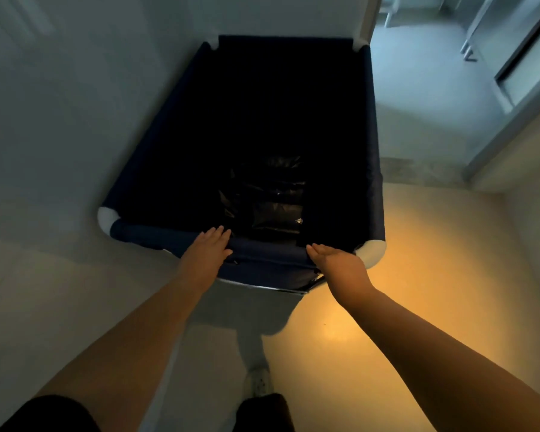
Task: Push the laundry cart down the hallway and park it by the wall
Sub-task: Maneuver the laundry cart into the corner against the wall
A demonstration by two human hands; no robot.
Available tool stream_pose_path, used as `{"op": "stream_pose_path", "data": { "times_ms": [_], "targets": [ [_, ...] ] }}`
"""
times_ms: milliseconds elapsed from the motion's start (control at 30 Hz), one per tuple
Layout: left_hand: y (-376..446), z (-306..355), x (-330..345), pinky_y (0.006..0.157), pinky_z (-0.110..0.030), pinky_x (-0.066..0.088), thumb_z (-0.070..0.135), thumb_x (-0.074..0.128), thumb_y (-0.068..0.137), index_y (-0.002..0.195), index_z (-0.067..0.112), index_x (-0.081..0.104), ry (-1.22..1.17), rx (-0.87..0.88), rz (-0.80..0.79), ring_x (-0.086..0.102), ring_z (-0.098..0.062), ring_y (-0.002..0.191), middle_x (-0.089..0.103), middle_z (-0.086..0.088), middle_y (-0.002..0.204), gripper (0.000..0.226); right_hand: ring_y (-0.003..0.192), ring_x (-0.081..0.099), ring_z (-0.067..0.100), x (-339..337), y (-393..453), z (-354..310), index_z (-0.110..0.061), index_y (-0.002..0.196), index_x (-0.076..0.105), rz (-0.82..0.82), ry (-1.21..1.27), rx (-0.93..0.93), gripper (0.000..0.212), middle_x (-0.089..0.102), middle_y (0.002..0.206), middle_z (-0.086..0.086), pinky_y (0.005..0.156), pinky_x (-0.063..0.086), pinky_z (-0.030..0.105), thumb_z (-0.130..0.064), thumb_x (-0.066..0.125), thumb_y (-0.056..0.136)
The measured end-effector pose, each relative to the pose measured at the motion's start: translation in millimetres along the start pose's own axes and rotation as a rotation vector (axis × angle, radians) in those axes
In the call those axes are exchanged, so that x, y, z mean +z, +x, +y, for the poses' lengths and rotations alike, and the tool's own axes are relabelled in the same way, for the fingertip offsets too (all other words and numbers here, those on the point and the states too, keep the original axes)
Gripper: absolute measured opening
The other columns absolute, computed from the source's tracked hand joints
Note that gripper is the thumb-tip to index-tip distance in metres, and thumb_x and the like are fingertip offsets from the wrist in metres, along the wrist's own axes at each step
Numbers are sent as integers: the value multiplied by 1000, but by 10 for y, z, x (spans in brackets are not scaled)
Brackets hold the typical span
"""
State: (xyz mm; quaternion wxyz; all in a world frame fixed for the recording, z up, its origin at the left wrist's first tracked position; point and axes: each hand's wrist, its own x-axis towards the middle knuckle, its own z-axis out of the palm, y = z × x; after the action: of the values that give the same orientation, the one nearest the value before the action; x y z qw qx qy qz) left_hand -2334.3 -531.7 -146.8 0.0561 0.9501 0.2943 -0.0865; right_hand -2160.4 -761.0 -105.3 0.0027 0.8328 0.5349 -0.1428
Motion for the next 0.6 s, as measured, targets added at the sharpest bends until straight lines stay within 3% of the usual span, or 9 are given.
{"op": "stream_pose_path", "data": {
  "times_ms": [133,300,433,600],
  "targets": [
    [-112,25,-59,110,-40,30,23,52,94,131,5,47,-154,53,161,48,-29,124,55,-15,132,41,143,24,19,13,-41,-56,-21,146,12,5,37,55,72,21,157,2,115,31,32,2,50,90],
    [-221,110,-123,107,-35,31,26,48,96,131,9,46,-168,43,184,45,-26,124,53,-9,133,39,143,24,17,29,-125,-92,-23,146,14,31,71,76,68,21,157,0,114,30,28,3,46,92],
    [-449,263,-83,106,-40,36,21,54,93,126,5,51,-162,28,210,50,-30,120,58,-14,128,37,143,24,17,106,-316,-28,-25,146,13,32,92,70,68,22,157,0,113,29,27,2,45,92],
    [-828,647,-72,76,-39,58,14,83,66,96,3,68,-91,35,239,69,-30,83,73,-13,90,35,143,23,16,165,-719,187,-26,146,15,35,91,18,68,22,156,-1,114,26,25,3,45,92]
  ]
}}
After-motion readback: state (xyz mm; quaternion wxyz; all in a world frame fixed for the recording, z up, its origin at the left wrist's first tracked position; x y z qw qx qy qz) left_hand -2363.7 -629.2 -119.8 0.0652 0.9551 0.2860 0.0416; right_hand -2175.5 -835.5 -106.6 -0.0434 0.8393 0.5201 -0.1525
